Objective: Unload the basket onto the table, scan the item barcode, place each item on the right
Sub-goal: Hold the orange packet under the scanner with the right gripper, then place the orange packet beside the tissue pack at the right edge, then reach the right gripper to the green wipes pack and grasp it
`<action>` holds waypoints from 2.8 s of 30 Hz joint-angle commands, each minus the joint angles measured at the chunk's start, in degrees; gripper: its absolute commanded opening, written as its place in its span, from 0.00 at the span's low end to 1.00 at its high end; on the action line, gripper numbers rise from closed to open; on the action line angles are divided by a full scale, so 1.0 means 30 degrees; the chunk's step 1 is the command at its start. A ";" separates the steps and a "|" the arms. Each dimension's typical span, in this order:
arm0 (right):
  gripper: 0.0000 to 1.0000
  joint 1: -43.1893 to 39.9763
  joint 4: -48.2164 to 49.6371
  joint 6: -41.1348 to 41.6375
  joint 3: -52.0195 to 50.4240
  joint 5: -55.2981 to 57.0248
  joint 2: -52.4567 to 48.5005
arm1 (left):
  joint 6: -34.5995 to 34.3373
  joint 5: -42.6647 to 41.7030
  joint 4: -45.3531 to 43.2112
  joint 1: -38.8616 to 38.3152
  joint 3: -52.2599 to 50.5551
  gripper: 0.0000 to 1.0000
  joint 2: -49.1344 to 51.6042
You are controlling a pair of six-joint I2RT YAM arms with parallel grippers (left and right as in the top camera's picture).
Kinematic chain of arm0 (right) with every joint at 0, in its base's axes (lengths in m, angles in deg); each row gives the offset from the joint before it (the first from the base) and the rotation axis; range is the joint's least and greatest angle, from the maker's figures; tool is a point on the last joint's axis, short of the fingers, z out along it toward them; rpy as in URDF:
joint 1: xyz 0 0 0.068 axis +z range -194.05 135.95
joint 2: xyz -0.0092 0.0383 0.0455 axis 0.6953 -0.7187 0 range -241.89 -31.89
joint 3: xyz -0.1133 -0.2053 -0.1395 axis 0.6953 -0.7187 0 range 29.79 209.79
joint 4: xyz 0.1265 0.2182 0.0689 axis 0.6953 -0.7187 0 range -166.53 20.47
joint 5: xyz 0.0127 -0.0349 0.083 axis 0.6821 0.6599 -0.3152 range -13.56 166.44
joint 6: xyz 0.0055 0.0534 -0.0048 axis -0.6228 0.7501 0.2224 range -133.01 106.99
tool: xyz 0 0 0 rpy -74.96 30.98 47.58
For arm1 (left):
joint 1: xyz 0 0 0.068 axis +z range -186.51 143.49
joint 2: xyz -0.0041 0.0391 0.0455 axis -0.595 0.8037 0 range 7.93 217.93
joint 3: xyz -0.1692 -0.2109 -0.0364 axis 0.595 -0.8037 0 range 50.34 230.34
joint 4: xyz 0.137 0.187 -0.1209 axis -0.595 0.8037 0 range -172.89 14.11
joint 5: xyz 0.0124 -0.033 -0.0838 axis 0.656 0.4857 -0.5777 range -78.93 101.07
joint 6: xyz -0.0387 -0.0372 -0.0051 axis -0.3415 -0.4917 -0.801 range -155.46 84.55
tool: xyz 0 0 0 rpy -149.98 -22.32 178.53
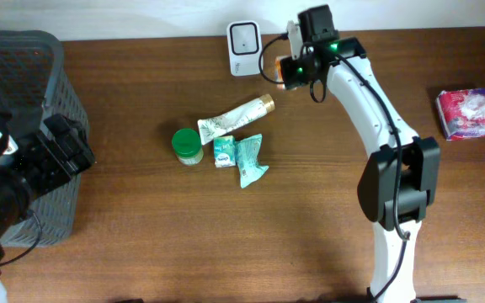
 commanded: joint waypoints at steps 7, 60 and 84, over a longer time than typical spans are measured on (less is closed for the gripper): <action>0.04 0.2368 0.8925 -1.1395 0.0313 0.3585 -0.1931 | -0.0197 -0.0138 0.0015 0.0124 -0.0022 0.99 0.0022; 0.09 -1.7966 -0.4051 1.2743 -0.3796 0.1880 0.0219 | -0.0189 -0.0138 0.0015 0.0124 -0.0022 0.99 0.0022; 0.99 -0.4510 -1.2240 0.1851 0.2186 -0.4816 0.0284 | -0.0189 -0.0138 0.0015 0.0124 -0.0022 0.99 0.0022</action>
